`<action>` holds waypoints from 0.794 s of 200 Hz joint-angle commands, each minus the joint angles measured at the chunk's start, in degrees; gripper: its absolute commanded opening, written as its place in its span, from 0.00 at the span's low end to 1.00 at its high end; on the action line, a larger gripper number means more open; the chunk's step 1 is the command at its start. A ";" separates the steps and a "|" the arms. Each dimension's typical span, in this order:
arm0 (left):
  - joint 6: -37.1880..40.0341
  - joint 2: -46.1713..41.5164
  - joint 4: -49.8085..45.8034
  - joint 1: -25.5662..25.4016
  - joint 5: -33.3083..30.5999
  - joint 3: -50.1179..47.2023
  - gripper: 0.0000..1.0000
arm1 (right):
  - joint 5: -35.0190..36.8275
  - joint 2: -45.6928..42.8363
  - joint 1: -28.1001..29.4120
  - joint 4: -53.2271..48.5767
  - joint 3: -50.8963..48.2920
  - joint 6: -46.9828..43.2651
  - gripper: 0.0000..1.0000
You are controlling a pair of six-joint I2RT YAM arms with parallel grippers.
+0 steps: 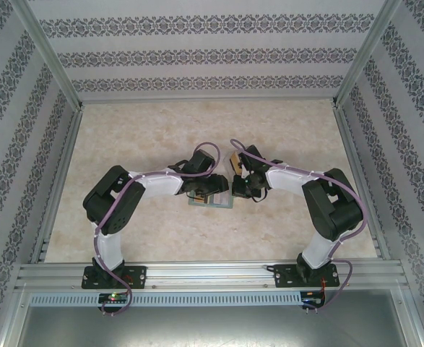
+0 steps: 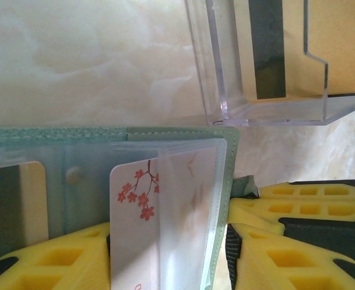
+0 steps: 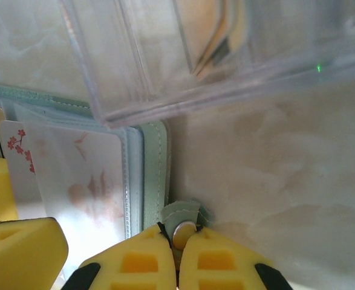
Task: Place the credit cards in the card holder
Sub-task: Insert the credit card into the card slot.
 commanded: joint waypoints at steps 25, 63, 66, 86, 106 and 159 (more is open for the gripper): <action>0.34 0.72 -5.18 -2.46 -4.08 0.73 0.51 | 2.01 1.73 0.38 1.94 -1.15 0.05 0.06; 1.06 -4.07 -9.82 -2.46 -10.29 -0.04 0.60 | 4.08 0.10 -0.27 1.78 -2.19 0.50 0.05; 1.07 -4.33 -10.01 -2.46 -10.63 -0.11 0.60 | 4.11 0.03 -0.33 1.79 -2.29 0.46 0.05; 1.12 -5.30 -10.61 -2.46 -11.55 -0.33 0.61 | 3.67 0.08 -0.72 1.78 -2.21 0.21 0.06; 1.31 -4.81 -10.98 -2.49 -11.66 -0.19 0.58 | 3.05 0.20 -0.81 1.93 -2.04 0.13 0.06; 1.76 -0.01 -9.58 -2.81 -6.32 2.72 0.40 | 2.55 0.45 -0.80 2.30 -2.04 0.33 0.06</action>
